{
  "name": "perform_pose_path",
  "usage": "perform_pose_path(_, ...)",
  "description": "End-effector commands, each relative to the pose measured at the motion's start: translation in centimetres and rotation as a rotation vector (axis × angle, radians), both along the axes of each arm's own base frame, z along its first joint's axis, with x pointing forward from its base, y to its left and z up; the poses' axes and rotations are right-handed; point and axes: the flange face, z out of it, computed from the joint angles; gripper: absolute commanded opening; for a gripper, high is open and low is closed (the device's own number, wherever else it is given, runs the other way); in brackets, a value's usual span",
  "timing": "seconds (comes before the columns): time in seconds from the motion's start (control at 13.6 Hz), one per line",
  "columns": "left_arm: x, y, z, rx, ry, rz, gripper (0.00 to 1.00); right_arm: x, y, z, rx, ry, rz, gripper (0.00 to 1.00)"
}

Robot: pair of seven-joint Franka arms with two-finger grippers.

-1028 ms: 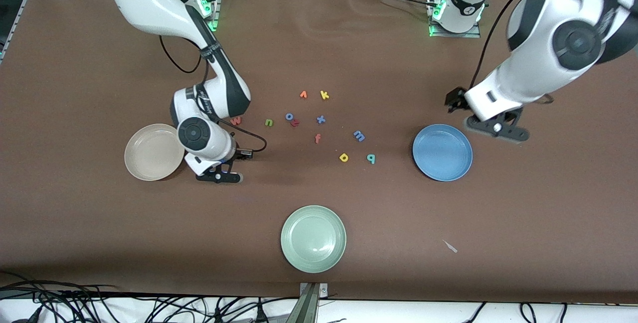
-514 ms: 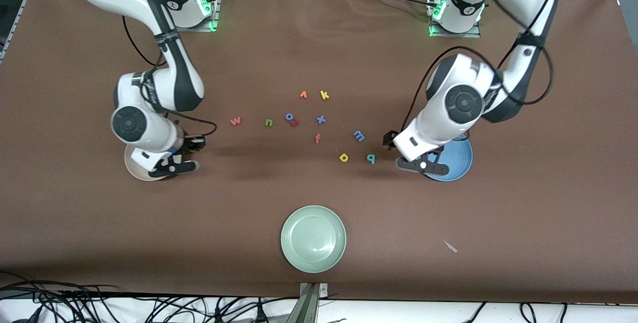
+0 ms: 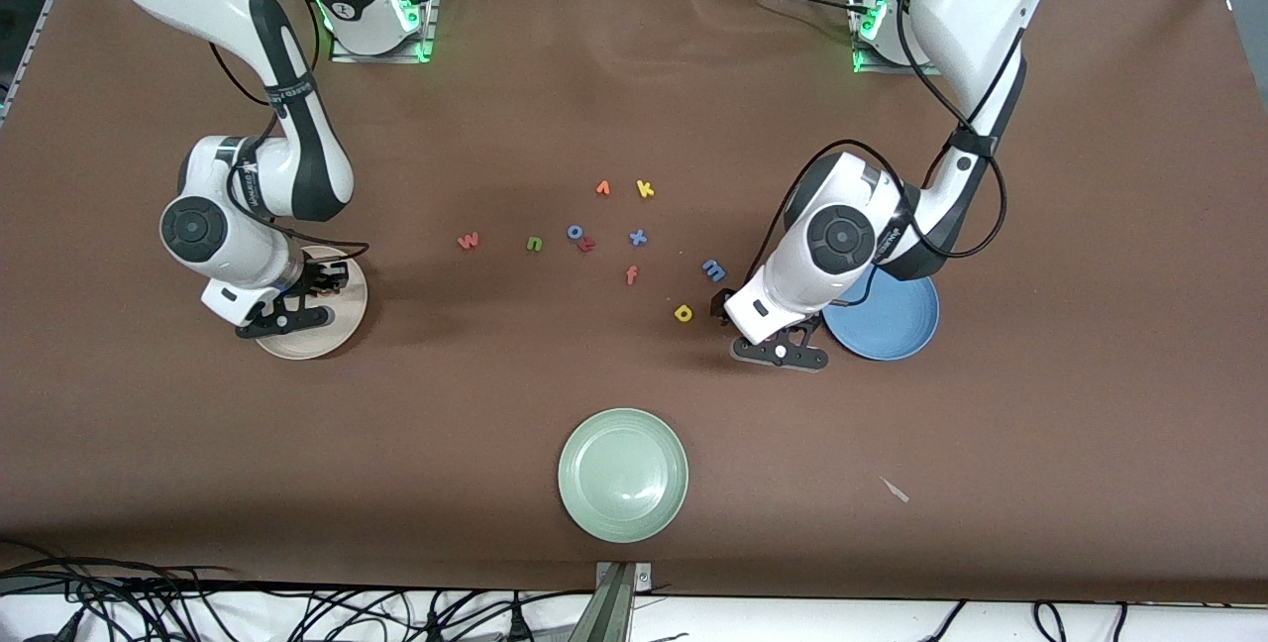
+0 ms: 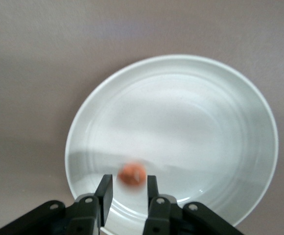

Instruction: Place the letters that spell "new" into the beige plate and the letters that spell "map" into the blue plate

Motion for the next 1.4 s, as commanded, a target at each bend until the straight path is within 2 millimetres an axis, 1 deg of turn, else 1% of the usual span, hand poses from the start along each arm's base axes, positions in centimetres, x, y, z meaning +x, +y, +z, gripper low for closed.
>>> perform_pose_path(0.0,0.0,-1.4,-2.1,0.057,-0.029,-0.045,1.0,-0.5,-0.1,2.2,0.034,0.02,-0.039,1.0)
perform_pose_path(0.07,-0.3,-2.0,-2.8,0.053,-0.032,-0.054,1.0,-0.4,0.1,3.9,0.092,0.024,-0.16,1.0)
perform_pose_path(0.15,-0.3,-2.0,-3.5,0.045,-0.038,-0.045,1.0,-0.2,0.2,4.8,0.134,0.017,-0.233,1.0)
perform_pose_path(0.22,-0.3,-2.1,-4.1,0.04,-0.04,-0.027,1.0,-0.3,0.2,5.3,0.139,0.016,-0.263,1.0)
perform_pose_path(0.29,-0.4,-2.1,-4.6,0.041,-0.035,-0.01,1.0,-0.5,0.3,5.3,0.134,0.024,-0.324,1.0)
perform_pose_path(0.44,-0.5,-2.1,-4.9,0.042,-0.03,-0.009,1.0,-0.7,0.4,6.4,0.134,0.011,-0.432,1.0)
perform_pose_path(0.59,-0.5,-2.1,-4.9,0.043,-0.031,-0.011,1.0,-1.7,0.3,6.9,0.133,0.025,-0.528,1.0)
perform_pose_path(0.73,-0.6,-2.1,-5.7,0.047,-0.021,-0.011,0.95,-2.5,0.8,7.2,0.132,0.022,-0.617,1.0)
perform_pose_path(0.88,-1.2,-2.0,-6.2,0.057,-0.001,-0.016,0.93,-2.9,2.5,7.8,0.128,0.023,-0.715,1.0)
perform_pose_path(0.95,-1.9,-2.4,-6.9,0.064,0.012,-0.032,0.89,-3.3,4.3,7.9,0.122,0.028,-0.755,1.0)
perform_pose_path(1.03,-2.1,-2.0,-7.5,0.069,0.023,-0.029,0.89,-3.5,5.7,7.8,0.115,0.031,-0.785,1.0)
perform_pose_path(1.1,-2.5,-2.0,-7.8,0.074,0.032,-0.032,0.88,-3.7,6.6,7.5,0.107,0.034,-0.805,1.0)
perform_pose_path(1.25,-2.5,-2.0,-7.7,0.075,0.032,-0.028,0.86,-4.1,9.3,7.2,0.089,0.031,-0.844,1.0)
perform_pose_path(1.32,-2.5,-1.8,-7.8,0.076,0.035,-0.027,0.83,-4.5,11.1,6.8,0.079,0.023,-0.872,1.0)
